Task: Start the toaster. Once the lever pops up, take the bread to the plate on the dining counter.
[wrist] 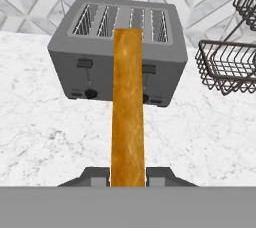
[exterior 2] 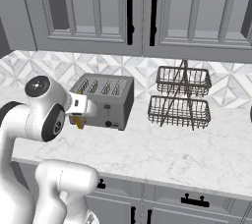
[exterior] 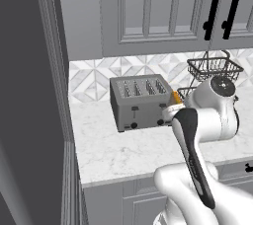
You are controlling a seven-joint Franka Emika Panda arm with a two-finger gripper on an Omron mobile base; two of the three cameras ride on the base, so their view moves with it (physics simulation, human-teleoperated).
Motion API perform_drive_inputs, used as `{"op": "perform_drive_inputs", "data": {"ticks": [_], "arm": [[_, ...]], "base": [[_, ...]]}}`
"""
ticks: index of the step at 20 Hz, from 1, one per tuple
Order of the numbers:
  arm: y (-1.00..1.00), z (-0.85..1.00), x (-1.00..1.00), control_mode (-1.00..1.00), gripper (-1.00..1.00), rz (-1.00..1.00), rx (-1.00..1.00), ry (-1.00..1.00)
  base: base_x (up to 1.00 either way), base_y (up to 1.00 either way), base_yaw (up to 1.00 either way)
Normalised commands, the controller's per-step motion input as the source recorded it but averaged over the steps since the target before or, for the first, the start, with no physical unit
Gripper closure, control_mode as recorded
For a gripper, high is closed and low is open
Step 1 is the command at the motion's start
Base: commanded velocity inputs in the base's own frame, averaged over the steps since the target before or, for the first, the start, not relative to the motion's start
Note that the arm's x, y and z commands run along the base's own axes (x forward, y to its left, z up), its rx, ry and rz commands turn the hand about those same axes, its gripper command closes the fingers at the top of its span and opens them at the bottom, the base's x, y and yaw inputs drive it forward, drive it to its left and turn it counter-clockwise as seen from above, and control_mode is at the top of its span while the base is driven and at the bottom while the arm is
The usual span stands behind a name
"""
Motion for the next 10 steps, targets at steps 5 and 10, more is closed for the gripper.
{"op": "perform_drive_inputs", "data": {"ticks": [5,10], "arm": [[0.0,0.0,0.0,-1.0,1.0,0.0,0.0,0.0],[0.0,0.0,0.0,1.0,1.0,0.0,0.0,0.0]], "base": [[0.0,0.0,0.0],[-0.78,-0.23,-0.06]]}}
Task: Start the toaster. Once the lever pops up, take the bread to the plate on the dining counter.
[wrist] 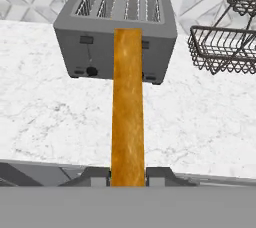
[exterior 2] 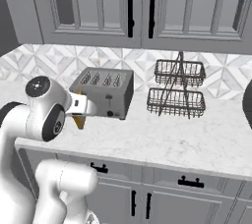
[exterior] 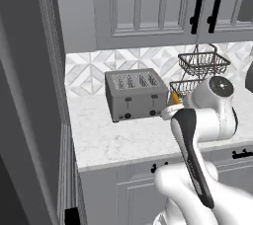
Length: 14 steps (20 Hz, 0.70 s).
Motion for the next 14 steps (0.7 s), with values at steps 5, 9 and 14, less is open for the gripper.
{"op": "perform_drive_inputs", "data": {"ticks": [5,9,14], "arm": [[0.0,0.0,0.0,1.0,1.0,0.0,0.0,0.0],[0.0,0.0,0.0,1.0,1.0,0.0,0.0,0.0],[0.0,0.0,0.0,1.0,1.0,0.0,0.0,0.0]], "base": [[-0.99,-0.41,-0.19],[-0.33,-0.22,-0.33],[0.04,-0.2,-0.57]]}}
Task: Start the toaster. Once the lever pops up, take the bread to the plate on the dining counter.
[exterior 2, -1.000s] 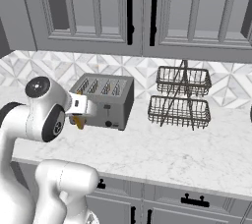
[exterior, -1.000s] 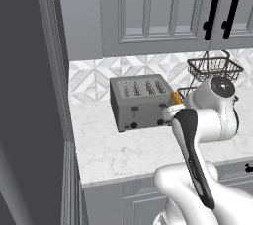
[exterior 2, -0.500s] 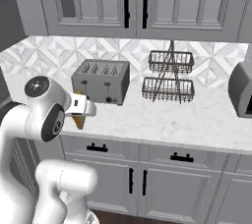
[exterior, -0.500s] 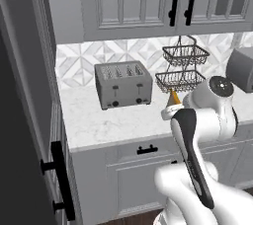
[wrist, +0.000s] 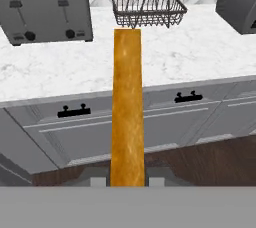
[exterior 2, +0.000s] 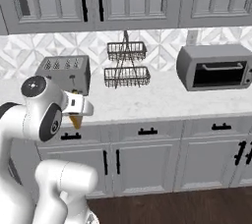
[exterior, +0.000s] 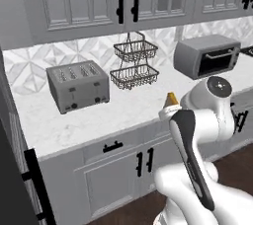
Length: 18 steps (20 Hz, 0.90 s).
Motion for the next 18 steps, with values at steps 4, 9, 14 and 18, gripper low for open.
{"op": "perform_drive_inputs", "data": {"ticks": [4,9,14,18], "arm": [[0.0,0.0,0.0,1.0,1.0,0.0,0.0,0.0],[0.0,0.0,0.0,1.0,1.0,0.0,0.0,0.0],[0.0,0.0,0.0,1.0,1.0,0.0,0.0,0.0],[0.0,0.0,0.0,1.0,1.0,0.0,0.0,0.0]], "base": [[0.01,-0.5,-0.8],[0.0,-0.58,-0.77],[0.25,-0.48,-0.75],[0.74,-0.01,-0.71]]}}
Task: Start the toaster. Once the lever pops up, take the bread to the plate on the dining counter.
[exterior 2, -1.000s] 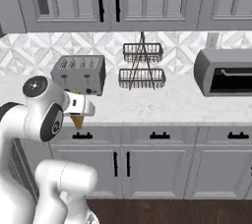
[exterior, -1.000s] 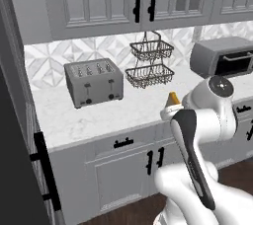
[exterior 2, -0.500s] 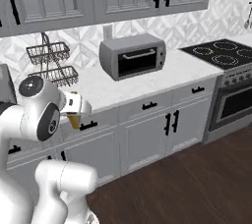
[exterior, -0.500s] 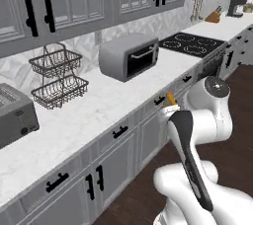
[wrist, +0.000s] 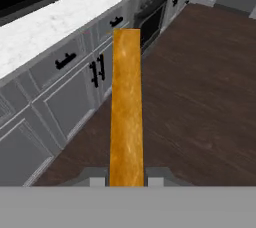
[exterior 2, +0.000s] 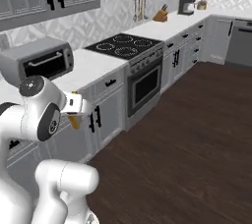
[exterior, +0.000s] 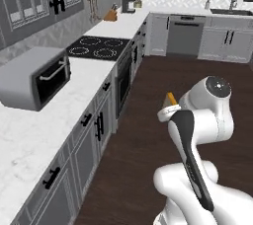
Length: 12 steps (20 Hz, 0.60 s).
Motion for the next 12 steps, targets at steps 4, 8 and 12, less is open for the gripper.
{"op": "perform_drive_inputs", "data": {"ticks": [4,8,12], "arm": [[0.0,0.0,0.0,1.0,1.0,0.0,0.0,0.0],[0.0,0.0,0.0,1.0,1.0,0.0,0.0,0.0],[0.0,0.0,0.0,1.0,1.0,0.0,0.0,0.0]], "base": [[1.0,0.05,-0.55],[1.0,0.0,-0.51],[1.0,0.0,-0.5]]}}
